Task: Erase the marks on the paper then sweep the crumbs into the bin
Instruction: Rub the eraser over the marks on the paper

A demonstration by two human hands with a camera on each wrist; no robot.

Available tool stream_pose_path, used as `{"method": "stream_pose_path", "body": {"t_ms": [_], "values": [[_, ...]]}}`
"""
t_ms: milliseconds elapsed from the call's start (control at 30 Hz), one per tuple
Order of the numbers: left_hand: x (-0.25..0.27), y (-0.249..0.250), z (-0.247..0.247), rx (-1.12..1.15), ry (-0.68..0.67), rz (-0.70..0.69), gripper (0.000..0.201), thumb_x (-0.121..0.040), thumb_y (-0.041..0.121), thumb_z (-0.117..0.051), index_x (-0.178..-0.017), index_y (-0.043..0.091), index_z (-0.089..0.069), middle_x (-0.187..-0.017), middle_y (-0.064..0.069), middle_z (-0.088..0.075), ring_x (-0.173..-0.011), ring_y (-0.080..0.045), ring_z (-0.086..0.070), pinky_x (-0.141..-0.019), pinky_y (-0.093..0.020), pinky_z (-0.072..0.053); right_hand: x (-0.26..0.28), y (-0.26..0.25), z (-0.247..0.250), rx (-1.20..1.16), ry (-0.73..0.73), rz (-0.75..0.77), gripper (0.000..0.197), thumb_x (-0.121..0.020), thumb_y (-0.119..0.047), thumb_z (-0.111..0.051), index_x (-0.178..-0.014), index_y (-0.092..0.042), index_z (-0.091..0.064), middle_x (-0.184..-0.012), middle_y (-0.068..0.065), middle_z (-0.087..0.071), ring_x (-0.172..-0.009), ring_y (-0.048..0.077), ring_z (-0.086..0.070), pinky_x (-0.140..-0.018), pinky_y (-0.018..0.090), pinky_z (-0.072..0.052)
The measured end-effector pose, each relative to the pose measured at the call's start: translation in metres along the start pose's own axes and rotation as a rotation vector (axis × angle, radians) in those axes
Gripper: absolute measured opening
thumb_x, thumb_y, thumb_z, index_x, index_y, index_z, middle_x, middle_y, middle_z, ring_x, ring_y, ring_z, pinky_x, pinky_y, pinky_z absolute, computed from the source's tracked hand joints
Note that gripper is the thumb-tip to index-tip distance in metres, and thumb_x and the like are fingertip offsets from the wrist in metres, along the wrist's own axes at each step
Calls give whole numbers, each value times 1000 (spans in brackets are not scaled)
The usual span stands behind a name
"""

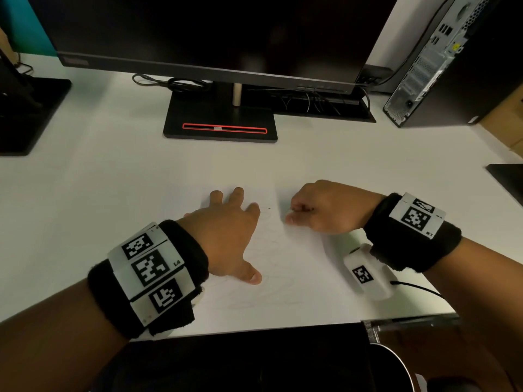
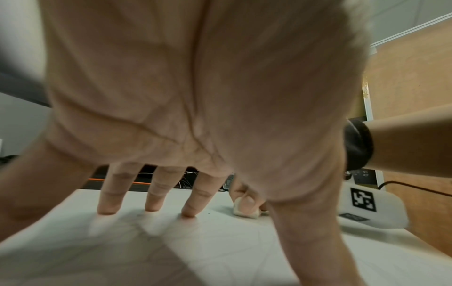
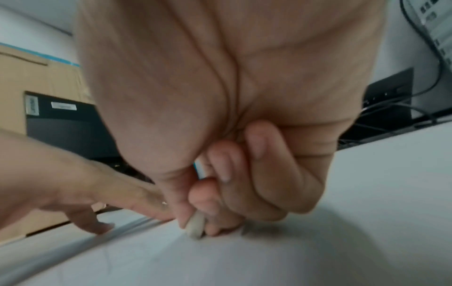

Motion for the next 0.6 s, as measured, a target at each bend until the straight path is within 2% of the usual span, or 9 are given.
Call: {"method": "stream_pose_path", "body": {"t_ms": [133, 267, 433, 533, 600], "values": [[-1, 0, 1, 11, -1, 1, 115, -73, 70, -72, -156, 21, -9, -164, -3, 10, -149, -36, -2, -107, -54, -42, 5, -16, -13, 29, -19, 81, 45, -102, -42, -53, -67, -14, -48, -62, -3, -49, -59, 15, -43, -61, 33, -40], [0, 0, 0, 0, -3, -3, 115, -73, 70, -71, -156, 21, -9, -164, -4, 11, -149, -37, -2, -107, -54, -42, 6, -2, -5, 13, 6, 31, 45, -102, -42, -53, -69, -11, -49, -65, 1, -52, -60, 17, -44, -63, 36, -41], [2, 0, 1, 1, -1, -4, 115, -74, 69, -71, -157, 20, -9, -164, -5, 10, -149, -37, -2, -107, -53, -42, 11, -15, -18, 5, -28, 100, 45, -102, -43, -53, -67, -16, -47, -60, -5, -47, -57, 13, -42, -60, 31, -40], [1, 1, 1, -7, -4, -7, 115, -75, 70, -70, -157, 20, -7, -164, -5, 12, -150, -37, 0, -109, -53, -41, 11, -1, -8, -8, 13, 51, 45, -103, -41, -53, -68, -12, -48, -62, -2, -49, -57, 16, -42, -60, 33, -40], [2, 0, 1, -5, -4, -4, 115, -75, 70, -70, -157, 20, -7, -164, -5, 13, -150, -37, 1, -109, -54, -41, 13, -10, -13, 6, 14, 93, 44, -102, -42, -53, -68, -14, -48, -61, -4, -50, -57, 15, -43, -61, 34, -41]]}}
Point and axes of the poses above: each hand's wrist, its own x-axis away from the middle knuckle, its own z-axis out of the back of the hand, y = z × x, the point moved 10 cm from there along -x, towards the middle knuckle
